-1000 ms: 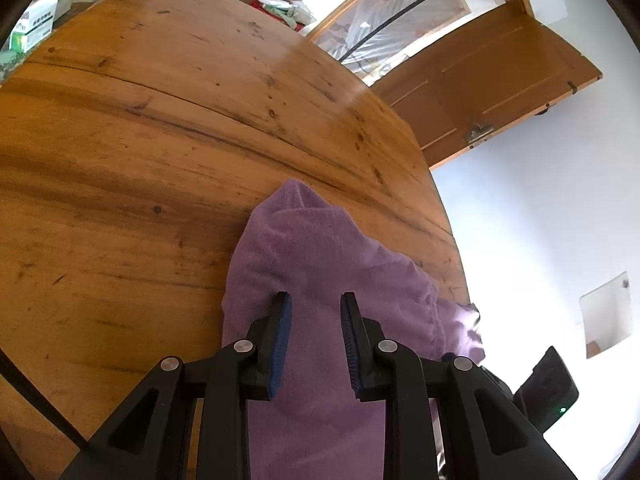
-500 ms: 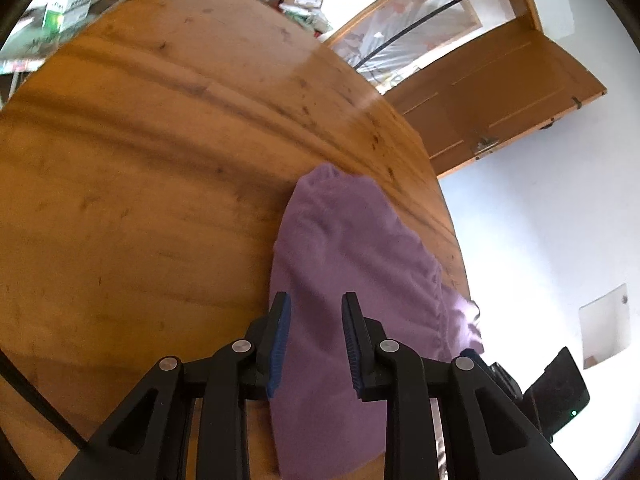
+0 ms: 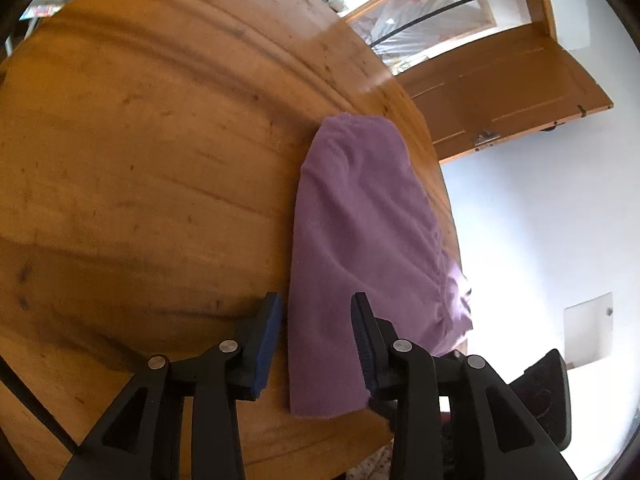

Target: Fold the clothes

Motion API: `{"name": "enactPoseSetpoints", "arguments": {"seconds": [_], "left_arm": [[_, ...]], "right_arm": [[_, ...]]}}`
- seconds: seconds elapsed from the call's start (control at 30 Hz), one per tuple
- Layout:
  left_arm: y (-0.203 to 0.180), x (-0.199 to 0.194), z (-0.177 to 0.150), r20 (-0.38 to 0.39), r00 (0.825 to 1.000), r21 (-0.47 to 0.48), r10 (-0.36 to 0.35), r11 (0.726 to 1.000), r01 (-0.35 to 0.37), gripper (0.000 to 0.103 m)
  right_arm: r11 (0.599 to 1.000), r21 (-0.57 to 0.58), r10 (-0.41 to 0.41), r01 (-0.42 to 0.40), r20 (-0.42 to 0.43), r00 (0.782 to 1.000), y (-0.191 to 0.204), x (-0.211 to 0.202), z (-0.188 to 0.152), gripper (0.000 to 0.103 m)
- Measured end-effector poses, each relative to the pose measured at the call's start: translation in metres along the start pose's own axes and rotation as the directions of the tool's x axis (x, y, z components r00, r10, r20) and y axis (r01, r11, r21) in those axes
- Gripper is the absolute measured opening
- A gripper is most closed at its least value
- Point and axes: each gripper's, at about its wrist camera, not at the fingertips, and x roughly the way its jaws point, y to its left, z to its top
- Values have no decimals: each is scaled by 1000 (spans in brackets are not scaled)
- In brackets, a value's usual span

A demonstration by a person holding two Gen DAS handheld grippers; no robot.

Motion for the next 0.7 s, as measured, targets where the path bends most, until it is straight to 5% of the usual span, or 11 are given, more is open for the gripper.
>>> {"name": "enactPoseSetpoints", "arguments": {"seconds": [0.13,0.47,0.7], "left_arm": [[0,2,-2,-21,999,-5,-26,1000,26,37],[1,6,-1,-52,987,-68,-153,986,149,38],[-8,9,1,-67,984,-62,-167,985,163,38]], "right_arm": [[998,39,50,-50,19,999,1,6,3,38],[997,76,-27,27,-3,1000,11,23,7,38],[991,122,-50,51,-6,999,18,28,12,39]]}}
